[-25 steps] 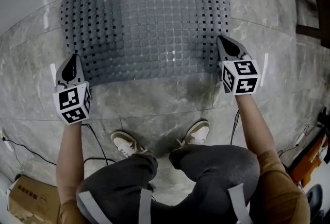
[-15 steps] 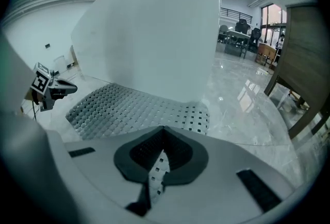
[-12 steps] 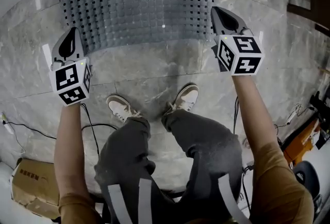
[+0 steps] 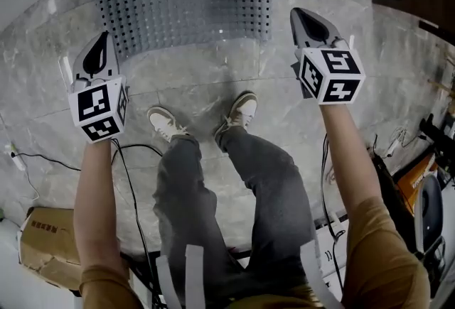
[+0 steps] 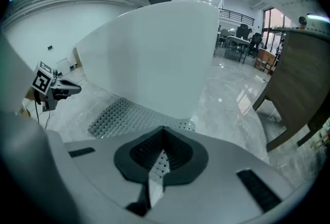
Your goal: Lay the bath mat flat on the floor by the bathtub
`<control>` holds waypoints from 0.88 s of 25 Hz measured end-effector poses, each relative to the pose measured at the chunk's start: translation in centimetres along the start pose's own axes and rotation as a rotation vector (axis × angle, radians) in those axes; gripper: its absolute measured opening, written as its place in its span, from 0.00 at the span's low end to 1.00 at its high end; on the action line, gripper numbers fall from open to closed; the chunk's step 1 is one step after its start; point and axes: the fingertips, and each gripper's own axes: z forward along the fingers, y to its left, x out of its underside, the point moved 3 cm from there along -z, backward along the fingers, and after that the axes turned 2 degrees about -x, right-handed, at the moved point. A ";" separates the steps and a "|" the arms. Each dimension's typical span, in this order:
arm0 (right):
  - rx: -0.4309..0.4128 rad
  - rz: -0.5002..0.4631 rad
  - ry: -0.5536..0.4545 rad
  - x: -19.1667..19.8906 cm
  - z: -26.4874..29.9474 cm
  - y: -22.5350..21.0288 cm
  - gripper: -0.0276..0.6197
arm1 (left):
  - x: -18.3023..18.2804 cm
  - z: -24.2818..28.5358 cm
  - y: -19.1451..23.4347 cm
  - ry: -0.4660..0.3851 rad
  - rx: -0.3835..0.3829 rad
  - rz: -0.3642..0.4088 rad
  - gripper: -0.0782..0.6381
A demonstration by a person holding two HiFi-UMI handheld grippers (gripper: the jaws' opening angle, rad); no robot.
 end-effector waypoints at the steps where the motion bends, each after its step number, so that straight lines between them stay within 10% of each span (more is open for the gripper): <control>1: 0.001 0.001 0.000 -0.7 -0.9 -0.1 0.05 | -1.1 -0.6 -0.1 -0.002 -0.001 -0.002 0.12; 22: 0.009 -0.068 -0.110 -19.4 -22.9 -3.1 0.05 | -26.3 -19.8 -3.1 -0.147 0.037 0.051 0.12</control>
